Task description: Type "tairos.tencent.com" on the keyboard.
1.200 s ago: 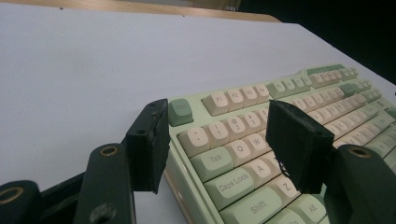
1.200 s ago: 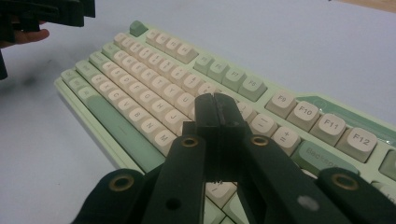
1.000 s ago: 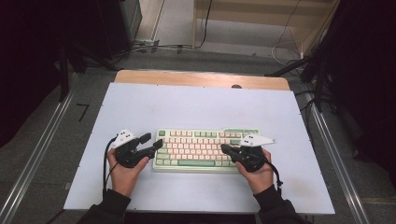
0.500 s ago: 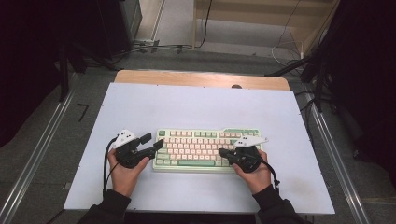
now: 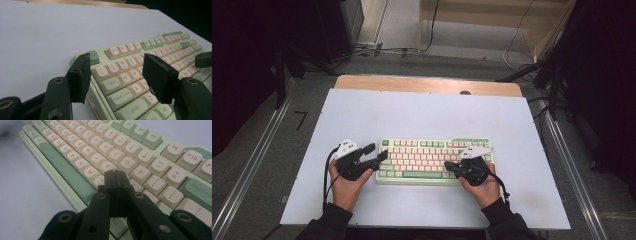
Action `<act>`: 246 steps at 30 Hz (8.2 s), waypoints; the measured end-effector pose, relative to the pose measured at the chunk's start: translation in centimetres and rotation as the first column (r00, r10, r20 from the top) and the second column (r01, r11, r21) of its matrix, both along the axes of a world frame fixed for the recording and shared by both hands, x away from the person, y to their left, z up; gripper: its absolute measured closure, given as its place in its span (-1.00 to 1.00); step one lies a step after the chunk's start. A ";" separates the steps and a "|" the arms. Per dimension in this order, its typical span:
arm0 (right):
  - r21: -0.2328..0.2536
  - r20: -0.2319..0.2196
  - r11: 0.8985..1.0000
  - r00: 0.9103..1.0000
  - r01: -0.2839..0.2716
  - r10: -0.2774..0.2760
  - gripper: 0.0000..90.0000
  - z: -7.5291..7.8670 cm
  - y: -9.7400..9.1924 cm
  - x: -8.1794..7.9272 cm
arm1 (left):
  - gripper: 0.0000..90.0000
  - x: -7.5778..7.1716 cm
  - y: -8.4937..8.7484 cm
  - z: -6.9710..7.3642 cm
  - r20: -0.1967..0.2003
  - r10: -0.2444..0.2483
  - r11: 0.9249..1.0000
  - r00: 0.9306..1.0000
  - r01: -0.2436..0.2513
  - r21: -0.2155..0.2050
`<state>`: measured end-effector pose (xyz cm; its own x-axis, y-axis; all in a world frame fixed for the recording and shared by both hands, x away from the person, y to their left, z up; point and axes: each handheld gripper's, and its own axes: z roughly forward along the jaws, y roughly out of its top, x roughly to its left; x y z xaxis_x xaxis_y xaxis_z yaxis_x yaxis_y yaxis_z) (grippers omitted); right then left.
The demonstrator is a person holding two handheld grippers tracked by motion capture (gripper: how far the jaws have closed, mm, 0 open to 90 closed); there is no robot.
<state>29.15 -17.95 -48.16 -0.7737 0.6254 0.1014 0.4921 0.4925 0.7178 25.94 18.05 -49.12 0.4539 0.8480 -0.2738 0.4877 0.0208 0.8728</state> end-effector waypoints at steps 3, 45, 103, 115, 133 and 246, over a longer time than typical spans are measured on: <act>0.000 0.002 1.000 1.000 0.000 0.000 0.95 0.0 0.0 0.0 | -0.09 0.0 0.0 0.0 -0.001 0.000 1.000 1.000 0.000 0.000; 0.204 0.007 0.958 0.979 0.199 -0.205 -0.03 0.3 -2.8 1.2 | 0.09 0.4 -1.8 -0.1 -0.012 -0.071 0.997 0.997 0.070 -0.037; 0.200 0.023 0.960 0.978 0.197 -0.206 0.01 0.3 -2.8 1.5 | 1.00 4.3 -9.6 -0.2 -0.127 -0.250 0.957 0.960 0.265 0.119; 0.202 0.021 0.959 0.978 0.197 -0.205 0.02 0.3 -2.7 1.5 | 0.86 4.2 -9.3 0.5 -0.120 -0.270 0.957 0.955 0.281 0.078; 0.200 0.021 0.960 0.979 0.196 -0.204 0.02 0.3 -2.7 1.5 | -0.03 3.5 -6.7 1.9 -0.002 -0.191 0.981 0.982 0.191 -0.019; 0.157 0.007 0.986 0.999 -0.055 0.054 0.95 -0.1 2.5 0.1 | -0.67 -1.4 0.7 0.4 0.000 -0.049 0.985 0.999 0.048 -0.168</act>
